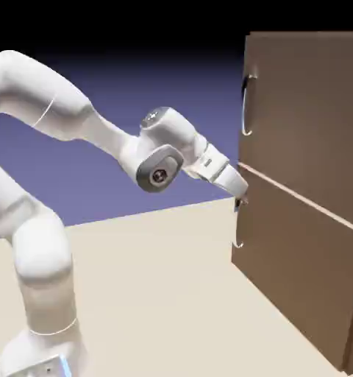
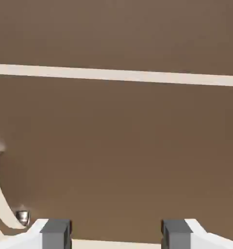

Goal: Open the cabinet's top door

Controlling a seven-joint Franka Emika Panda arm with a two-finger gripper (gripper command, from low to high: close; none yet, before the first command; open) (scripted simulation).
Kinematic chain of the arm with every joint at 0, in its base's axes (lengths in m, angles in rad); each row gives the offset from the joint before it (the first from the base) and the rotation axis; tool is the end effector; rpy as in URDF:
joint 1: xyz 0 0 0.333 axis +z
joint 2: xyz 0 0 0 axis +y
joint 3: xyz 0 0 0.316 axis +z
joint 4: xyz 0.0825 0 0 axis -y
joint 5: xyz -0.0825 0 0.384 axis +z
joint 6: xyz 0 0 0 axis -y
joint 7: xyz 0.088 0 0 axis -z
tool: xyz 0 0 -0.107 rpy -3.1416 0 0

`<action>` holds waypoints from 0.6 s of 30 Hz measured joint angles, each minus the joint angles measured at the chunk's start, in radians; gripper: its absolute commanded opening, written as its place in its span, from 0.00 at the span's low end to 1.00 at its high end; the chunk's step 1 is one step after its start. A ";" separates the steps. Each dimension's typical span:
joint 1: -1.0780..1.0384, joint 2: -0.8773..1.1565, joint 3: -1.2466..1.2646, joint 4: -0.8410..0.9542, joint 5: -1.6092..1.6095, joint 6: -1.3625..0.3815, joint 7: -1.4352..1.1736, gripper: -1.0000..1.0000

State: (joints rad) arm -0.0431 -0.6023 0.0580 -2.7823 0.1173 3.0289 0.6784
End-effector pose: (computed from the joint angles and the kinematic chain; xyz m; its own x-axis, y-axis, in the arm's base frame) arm 0.3894 -0.0021 0.4829 0.4731 -0.6941 0.5426 -0.4614 -0.7198 -0.5186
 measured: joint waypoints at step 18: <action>-0.367 -0.216 0.387 0.185 0.783 -0.054 -0.418 0.50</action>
State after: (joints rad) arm -0.4104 -0.8178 0.4453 -2.5977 0.9003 2.9746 0.2605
